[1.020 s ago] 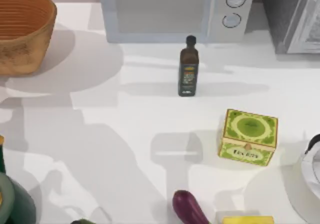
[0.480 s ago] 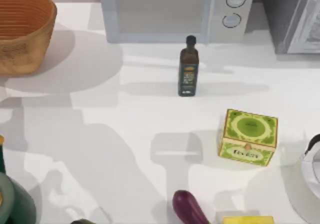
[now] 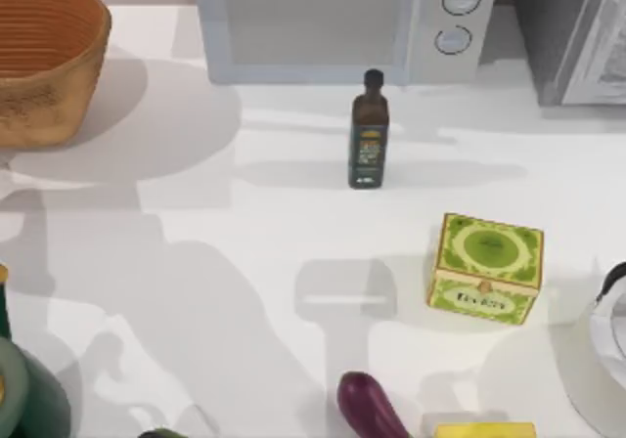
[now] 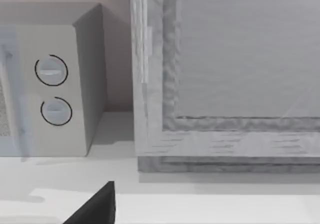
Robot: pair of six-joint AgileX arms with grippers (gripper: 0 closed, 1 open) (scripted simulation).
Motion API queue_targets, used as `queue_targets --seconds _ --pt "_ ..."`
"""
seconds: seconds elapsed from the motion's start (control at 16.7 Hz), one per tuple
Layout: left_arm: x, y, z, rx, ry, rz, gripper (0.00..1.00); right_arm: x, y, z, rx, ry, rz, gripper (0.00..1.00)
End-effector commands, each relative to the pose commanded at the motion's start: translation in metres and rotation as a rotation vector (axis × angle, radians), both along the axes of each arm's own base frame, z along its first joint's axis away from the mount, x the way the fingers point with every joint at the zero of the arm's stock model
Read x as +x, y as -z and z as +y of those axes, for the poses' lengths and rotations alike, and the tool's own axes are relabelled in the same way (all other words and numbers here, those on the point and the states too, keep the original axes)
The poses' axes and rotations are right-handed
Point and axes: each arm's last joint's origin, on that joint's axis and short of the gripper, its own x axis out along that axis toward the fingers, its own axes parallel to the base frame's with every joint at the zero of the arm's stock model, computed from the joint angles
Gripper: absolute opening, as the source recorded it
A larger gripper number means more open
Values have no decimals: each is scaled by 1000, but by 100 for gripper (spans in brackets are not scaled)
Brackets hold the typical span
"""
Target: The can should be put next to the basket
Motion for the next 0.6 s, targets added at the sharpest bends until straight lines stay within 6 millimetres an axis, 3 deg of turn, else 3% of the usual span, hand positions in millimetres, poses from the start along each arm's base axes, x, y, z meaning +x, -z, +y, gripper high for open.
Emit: queue_targets --seconds 0.36,0.6 --pt "-2 -2 1 -2 0 9 100 0 0 0 0 0 0 100" --pt "-4 -22 4 -3 -7 26 100 0 0 0 0 0 0 100"
